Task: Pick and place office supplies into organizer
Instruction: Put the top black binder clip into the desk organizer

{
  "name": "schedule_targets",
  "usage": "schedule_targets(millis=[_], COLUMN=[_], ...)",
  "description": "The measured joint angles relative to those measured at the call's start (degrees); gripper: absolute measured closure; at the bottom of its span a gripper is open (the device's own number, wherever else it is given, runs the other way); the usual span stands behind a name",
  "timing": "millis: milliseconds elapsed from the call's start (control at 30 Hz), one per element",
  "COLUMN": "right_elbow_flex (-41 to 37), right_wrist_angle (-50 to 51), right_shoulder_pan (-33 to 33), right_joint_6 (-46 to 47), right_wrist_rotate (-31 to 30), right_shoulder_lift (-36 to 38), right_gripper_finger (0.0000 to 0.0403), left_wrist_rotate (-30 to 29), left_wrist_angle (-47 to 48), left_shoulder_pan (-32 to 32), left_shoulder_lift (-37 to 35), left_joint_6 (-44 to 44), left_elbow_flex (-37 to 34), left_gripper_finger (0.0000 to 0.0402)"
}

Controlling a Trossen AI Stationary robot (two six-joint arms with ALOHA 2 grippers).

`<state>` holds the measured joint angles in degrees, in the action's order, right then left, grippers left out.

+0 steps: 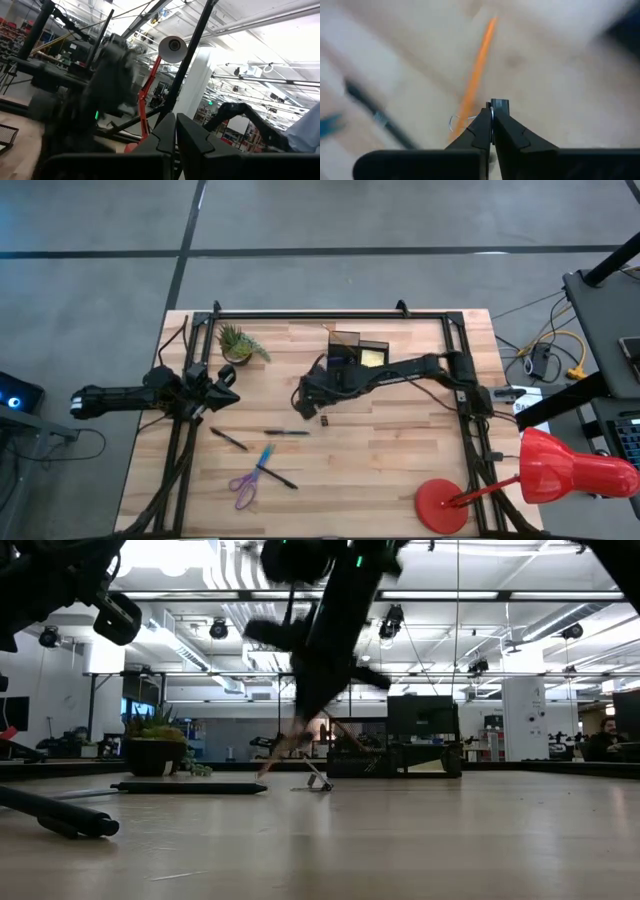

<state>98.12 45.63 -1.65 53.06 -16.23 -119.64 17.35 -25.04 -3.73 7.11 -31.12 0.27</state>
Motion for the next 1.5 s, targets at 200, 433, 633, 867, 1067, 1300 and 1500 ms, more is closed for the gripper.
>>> schedule_targets(millis=[200,433,633,867,1067,1300,1500], right_elbow_flex=[4.5,1.6,0.7,0.5,0.2,-0.1,-0.4], right_wrist_angle=[16.8,17.5,10.7,9.5,9.3,9.5,9.9], right_shoulder_pan=[2.9,10.3,14.1,15.8,15.7,15.3,14.1], right_joint_6=[-2.9,6.0,6.9,9.6,16.8,24.5,18.0], right_wrist_rotate=[-10.0,-9.5,-9.7,-9.5,-12.1,-16.6,-13.5], right_shoulder_lift=[2.4,2.2,1.5,-2.4,-4.4,-4.6,-4.6], right_gripper_finger=[0.0395,0.0395,0.0395,0.0394,0.0394,0.0394,0.0390], left_wrist_rotate=[0.0,0.0,0.0,0.0,0.0,0.0,0.0], left_wrist_angle=[0.0,0.0,0.0,0.0,0.0,0.0,0.0], left_shoulder_pan=[0.0,0.0,0.0,0.0,0.0,0.0,0.0], left_shoulder_lift=[0.0,0.0,0.0,0.0,0.0,0.0,0.0], left_joint_6=[0.0,0.0,0.0,0.0,0.0,0.0,0.0], left_elbow_flex=[0.0,0.0,0.0,0.0,0.0,0.0,0.0], left_gripper_finger=[0.0402,0.0402,0.0402,0.0402,0.0402,0.0402,0.0402])
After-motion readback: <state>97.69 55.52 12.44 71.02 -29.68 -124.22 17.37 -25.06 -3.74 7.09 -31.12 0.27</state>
